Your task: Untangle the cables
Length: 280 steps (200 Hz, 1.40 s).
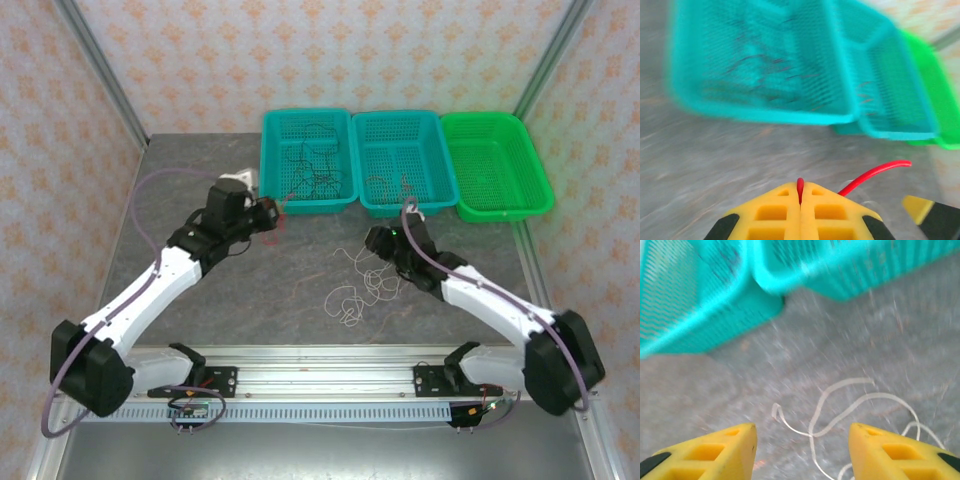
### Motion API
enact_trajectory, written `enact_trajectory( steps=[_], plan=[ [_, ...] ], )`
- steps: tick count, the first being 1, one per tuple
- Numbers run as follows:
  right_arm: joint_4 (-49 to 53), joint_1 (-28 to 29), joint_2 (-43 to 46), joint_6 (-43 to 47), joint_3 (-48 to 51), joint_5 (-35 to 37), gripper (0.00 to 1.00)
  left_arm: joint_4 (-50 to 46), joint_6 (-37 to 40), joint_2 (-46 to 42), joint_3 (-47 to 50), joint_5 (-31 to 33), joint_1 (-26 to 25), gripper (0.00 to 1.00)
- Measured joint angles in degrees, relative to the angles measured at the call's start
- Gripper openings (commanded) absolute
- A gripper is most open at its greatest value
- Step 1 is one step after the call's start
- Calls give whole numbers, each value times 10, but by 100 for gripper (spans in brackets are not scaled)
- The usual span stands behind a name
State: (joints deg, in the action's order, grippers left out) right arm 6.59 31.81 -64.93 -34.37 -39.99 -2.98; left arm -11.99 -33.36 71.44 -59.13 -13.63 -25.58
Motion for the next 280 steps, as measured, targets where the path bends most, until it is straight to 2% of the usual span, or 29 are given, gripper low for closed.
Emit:
enact_trajectory(
  steps=[33, 75, 109, 131, 145, 164, 188, 215, 239, 280],
  plan=[
    [15, 0, 92, 5, -10, 69, 51, 84, -2, 114, -123, -7, -54, 0],
    [42, 0, 197, -6, 33, 144, 52, 132, 13, 329, -323, 7, -101, 0],
    [76, 0, 220, -19, 54, 159, 53, 141, 38, 507, -485, 23, -119, 0],
    [87, 0, 226, -24, 56, 162, 53, 132, 53, 597, -556, 30, -120, 0],
    [92, 0, 228, -26, 58, 161, 53, 113, 63, 647, -601, 36, -120, 8],
    [95, 0, 229, -29, 61, 162, 53, 87, 70, 685, -642, 37, -120, 28],
    [96, 0, 228, -33, 68, 163, 54, 72, 81, 688, -658, 36, -120, 40],
    [97, 0, 219, -33, 70, 165, 54, 77, 91, 665, -645, 36, -120, 40],
    [97, 0, 197, -29, 70, 165, 55, 104, 97, 569, -526, 36, -120, 40],
    [98, 0, 104, 7, 56, 146, 57, 161, 124, 322, -283, 52, -117, 40]
  ],
)
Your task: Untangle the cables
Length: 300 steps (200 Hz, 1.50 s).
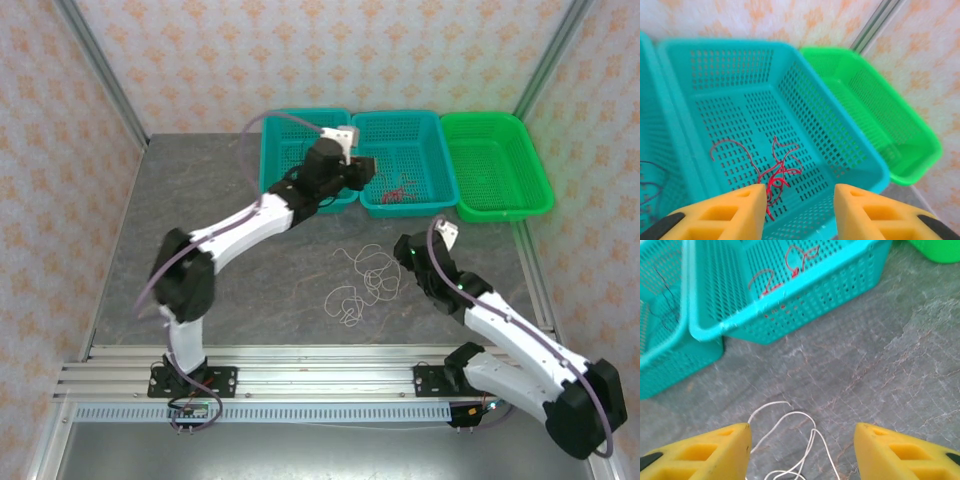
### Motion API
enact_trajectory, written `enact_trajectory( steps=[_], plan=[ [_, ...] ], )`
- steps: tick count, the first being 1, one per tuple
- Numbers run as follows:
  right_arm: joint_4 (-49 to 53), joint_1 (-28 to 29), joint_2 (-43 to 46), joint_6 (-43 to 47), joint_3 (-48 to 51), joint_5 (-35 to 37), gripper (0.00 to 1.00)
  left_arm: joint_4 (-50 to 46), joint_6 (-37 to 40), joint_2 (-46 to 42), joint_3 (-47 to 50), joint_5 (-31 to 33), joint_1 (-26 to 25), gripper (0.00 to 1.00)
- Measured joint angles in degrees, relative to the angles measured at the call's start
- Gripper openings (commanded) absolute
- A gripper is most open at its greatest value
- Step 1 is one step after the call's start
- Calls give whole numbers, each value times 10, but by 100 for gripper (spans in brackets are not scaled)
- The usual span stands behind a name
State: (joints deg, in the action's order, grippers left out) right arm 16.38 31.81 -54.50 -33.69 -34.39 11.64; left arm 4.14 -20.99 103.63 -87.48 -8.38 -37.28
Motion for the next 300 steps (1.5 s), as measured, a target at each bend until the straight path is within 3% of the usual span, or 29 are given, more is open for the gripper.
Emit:
enact_trajectory(
  steps=[36, 73, 96, 139, 183, 251, 300],
  plan=[
    [2, 0, -119, 41, -53, -38, 58, 10, 86, -171, 150, -2, 2, 51],
    [-11, 0, -196, 67, -77, -80, 59, -18, 293, -268, 290, -65, 2, 64],
    [-19, 0, -208, 74, -77, -101, 59, -46, 414, -284, 349, -96, 1, 67],
    [-27, 0, -208, 75, -77, -113, 59, -75, 577, -210, 340, -92, -5, 71],
    [-29, 0, -180, 74, -54, -115, 60, -69, 673, -88, 299, -92, -13, 75],
    [-31, 0, -145, 74, -28, -110, 60, -90, 738, 36, 176, -119, -14, 74],
    [-31, 0, -145, 74, -27, -103, 64, -155, 765, 99, 126, -155, -14, 70]
  ],
)
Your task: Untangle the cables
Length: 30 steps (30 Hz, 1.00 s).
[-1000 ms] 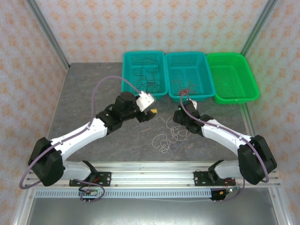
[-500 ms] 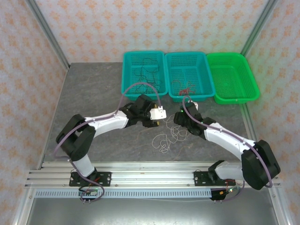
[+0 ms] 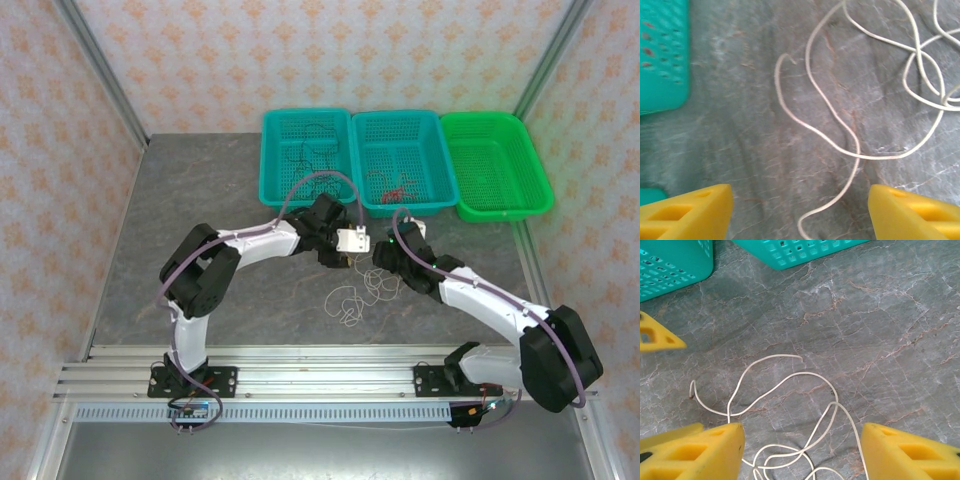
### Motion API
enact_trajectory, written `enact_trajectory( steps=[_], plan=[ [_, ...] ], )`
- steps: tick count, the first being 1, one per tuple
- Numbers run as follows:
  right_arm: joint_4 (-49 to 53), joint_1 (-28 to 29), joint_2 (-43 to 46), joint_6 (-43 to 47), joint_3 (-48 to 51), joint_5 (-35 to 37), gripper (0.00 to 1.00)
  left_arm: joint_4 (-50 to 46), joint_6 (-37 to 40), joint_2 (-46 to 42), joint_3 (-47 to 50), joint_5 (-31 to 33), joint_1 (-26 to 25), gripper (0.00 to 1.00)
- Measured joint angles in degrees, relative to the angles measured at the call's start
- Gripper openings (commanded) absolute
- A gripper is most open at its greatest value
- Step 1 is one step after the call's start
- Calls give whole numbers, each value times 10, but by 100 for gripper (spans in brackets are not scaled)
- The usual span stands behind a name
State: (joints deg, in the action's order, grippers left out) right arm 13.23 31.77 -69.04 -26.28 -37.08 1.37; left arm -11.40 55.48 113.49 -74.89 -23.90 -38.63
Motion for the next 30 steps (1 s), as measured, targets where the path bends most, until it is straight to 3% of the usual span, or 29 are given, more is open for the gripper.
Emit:
enact_trajectory(
  steps=[4, 12, 17, 24, 30],
  plan=[
    [0, 0, 0, 0, 0, 3, 63, -17, 5, 32, -16, -9, 0, 53],
    [-3, 0, 18, -12, 9, 3, 64, -38, 10, 49, -42, -25, 0, 0],
    [-27, -1, 11, -38, 28, -20, 64, -28, 1, 40, -23, -28, 0, 0],
    [-72, 0, -83, -77, 30, -82, 63, 18, -47, -42, 59, -43, 0, 0],
    [-59, 1, -140, -119, 12, -73, 52, 121, -119, -145, 136, -43, 0, 0]
  ],
)
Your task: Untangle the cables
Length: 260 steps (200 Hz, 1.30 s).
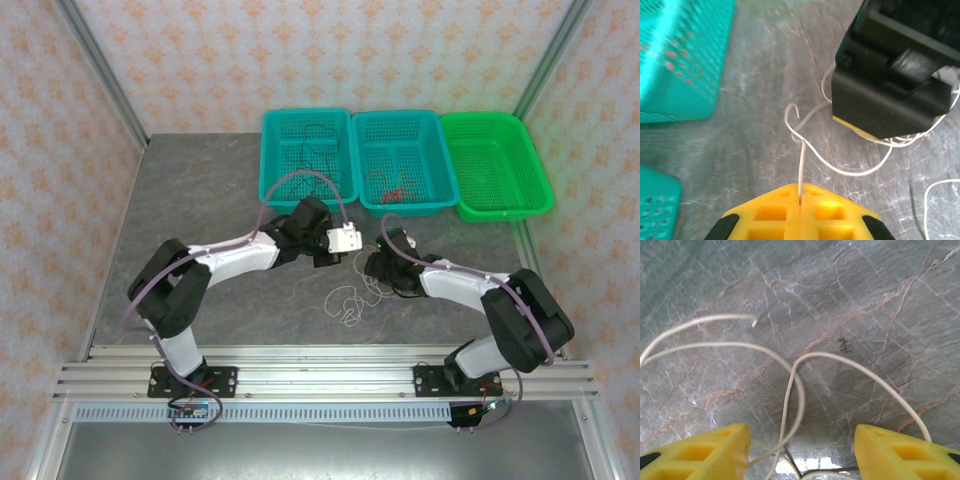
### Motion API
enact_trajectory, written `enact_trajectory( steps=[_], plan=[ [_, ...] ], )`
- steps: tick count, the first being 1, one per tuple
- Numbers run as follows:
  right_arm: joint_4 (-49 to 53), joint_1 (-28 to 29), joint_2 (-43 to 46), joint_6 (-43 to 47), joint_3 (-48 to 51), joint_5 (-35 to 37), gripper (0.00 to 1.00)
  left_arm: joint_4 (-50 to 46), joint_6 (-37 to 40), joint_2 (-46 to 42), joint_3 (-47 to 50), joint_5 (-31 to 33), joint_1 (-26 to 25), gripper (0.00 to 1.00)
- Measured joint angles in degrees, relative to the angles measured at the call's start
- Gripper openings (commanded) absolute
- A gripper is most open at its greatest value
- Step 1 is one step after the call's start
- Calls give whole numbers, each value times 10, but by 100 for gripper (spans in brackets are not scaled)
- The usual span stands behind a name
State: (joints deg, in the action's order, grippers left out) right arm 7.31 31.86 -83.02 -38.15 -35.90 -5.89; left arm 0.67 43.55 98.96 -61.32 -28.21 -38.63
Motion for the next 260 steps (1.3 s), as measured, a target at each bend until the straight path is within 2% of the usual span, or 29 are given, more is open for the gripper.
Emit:
enact_trajectory(
  steps=[20, 67, 88, 105, 136, 156, 180, 205, 240, 260],
  plan=[
    [27, 2, -14, -33, -15, 26, 44, 64, -47, -54, 55, 18, 0, 0],
    [59, -2, -21, -99, -24, 92, 37, 170, -160, -186, 162, 95, 32, 0],
    [83, -7, -31, -114, -35, 122, 36, 183, -199, -237, 182, 144, 50, 0],
    [98, -8, -40, -123, -43, 141, 37, 184, -230, -268, 185, 209, 66, 0],
    [107, -18, -41, -138, -44, 151, 36, 175, -287, -306, 203, 291, 103, 0],
    [114, -28, -35, -137, -44, 153, 41, 156, -308, -326, 208, 316, 117, 0],
    [119, -35, -10, -108, -44, 150, 59, 143, -323, -337, 209, 319, 117, 0],
    [84, -12, 38, -28, -47, 112, 75, 141, -337, -338, 213, 303, 117, 0],
    [-7, 83, 65, 97, -71, 85, 81, 141, -346, -338, 216, 273, 116, 0],
    [-53, 98, 47, 153, -78, 64, 81, 141, -346, -338, 216, 267, 116, 0]
  ],
)
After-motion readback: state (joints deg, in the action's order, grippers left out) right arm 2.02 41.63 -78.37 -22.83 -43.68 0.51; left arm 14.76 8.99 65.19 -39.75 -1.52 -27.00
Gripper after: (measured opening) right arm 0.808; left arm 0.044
